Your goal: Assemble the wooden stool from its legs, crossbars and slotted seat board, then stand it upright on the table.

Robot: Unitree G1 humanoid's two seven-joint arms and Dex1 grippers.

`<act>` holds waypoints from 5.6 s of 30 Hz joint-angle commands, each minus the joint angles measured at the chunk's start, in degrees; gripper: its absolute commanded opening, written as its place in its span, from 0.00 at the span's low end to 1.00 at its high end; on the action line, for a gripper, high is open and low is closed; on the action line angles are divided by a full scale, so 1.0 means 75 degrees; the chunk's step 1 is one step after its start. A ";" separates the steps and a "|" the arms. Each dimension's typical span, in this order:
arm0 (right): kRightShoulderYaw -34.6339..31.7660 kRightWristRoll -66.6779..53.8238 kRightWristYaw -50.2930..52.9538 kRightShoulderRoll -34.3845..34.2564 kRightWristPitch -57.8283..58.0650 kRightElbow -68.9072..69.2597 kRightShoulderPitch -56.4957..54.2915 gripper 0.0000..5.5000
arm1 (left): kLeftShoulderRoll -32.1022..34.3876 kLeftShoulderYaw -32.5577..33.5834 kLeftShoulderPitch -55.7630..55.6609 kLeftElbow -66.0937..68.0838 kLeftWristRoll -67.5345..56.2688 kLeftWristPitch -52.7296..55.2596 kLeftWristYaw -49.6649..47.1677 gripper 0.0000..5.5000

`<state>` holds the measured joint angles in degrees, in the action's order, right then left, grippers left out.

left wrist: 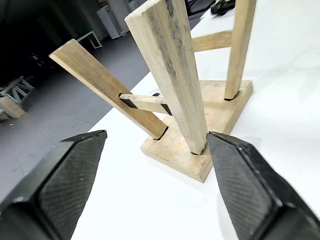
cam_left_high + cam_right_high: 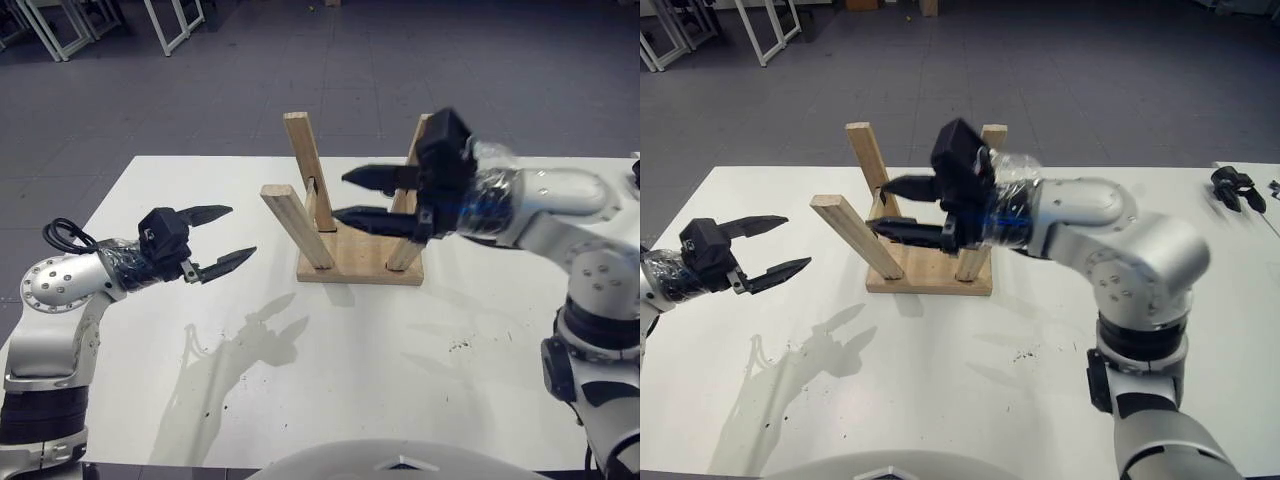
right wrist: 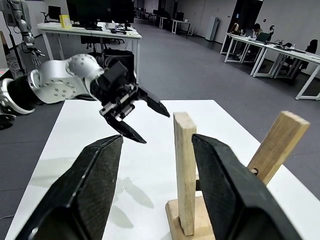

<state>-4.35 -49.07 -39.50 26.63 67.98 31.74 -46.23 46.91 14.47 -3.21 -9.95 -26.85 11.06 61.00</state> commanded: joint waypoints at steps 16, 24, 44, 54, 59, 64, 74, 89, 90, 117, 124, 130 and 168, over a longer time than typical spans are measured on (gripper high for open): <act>0.1947 0.2383 -0.5200 0.2533 -0.3702 -0.5174 0.0180 0.46 | -0.0800 -0.2078 -0.3529 0.3148 0.0232 -0.0002 0.1911 0.66; 0.2682 0.3286 -0.5564 0.1619 -0.4600 -0.6545 0.0423 0.46 | -0.1205 -0.2402 -0.3720 0.3763 0.0409 -0.0095 0.2302 0.66; 0.1698 0.1578 -0.5150 0.1042 0.0484 -0.9499 -0.1673 0.25 | -0.0856 -0.0947 -0.5018 0.4809 -0.3654 0.8589 0.1255 0.28; 0.0898 0.2548 -0.4319 -0.0312 -0.0712 -1.3281 -0.2128 0.48 | -0.1963 0.0236 -0.5434 0.9258 -0.2818 0.7512 -0.0464 0.39; 0.0385 0.2727 -0.4865 -0.0191 -0.0835 -1.3588 -0.2217 0.48 | -0.1767 0.0767 -0.5824 0.9307 -0.2878 0.7861 -0.0074 0.39; 0.0284 0.2694 -0.6128 -0.0078 -0.0460 -1.3134 -0.2280 0.58 | -0.1787 0.1025 -0.5800 0.9100 -0.2824 0.8128 -0.0068 0.39; -0.0017 0.3495 -0.5099 0.1040 -0.1301 -1.3066 -0.1329 0.73 | -0.0848 0.1790 -0.3931 0.7160 -0.2596 0.6647 0.0169 0.39; 0.1927 0.4248 -0.5661 0.3530 -0.3102 -0.3290 0.3585 0.74 | -0.0323 -0.0700 0.0504 0.2786 0.0695 -0.0160 0.2226 0.56; 0.2030 0.4179 -0.5628 0.3549 -0.3047 -0.2795 0.3710 0.74 | -0.0309 -0.0814 0.0443 0.2688 0.0701 -0.0153 0.2329 0.59; 0.3498 0.4108 -0.4002 0.1764 -0.3576 -0.3616 0.3167 0.41 | -0.0248 -0.2694 -0.1231 0.2584 0.0392 0.1282 0.3859 0.34; 0.0163 -0.0088 -0.4984 0.1359 0.1472 -0.5405 0.0299 0.34 | 0.0156 -0.0320 -0.3160 0.1429 -0.5658 0.8252 0.2139 0.39; -0.3942 0.0614 0.0809 -0.1232 0.2652 -0.9482 -0.2535 0.32 | -0.1021 0.1359 -0.7350 0.8327 -0.5480 1.0580 -0.1598 0.57; -0.4953 0.0497 0.1492 -0.0867 -0.1993 -1.2518 -0.2666 0.65 | -0.2371 0.5004 -0.6643 0.8653 -0.5598 0.7363 -0.7437 0.94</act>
<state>-40.65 -45.26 -32.09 19.22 56.19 -64.86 -66.56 29.81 51.95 -55.09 59.70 -69.31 67.24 5.88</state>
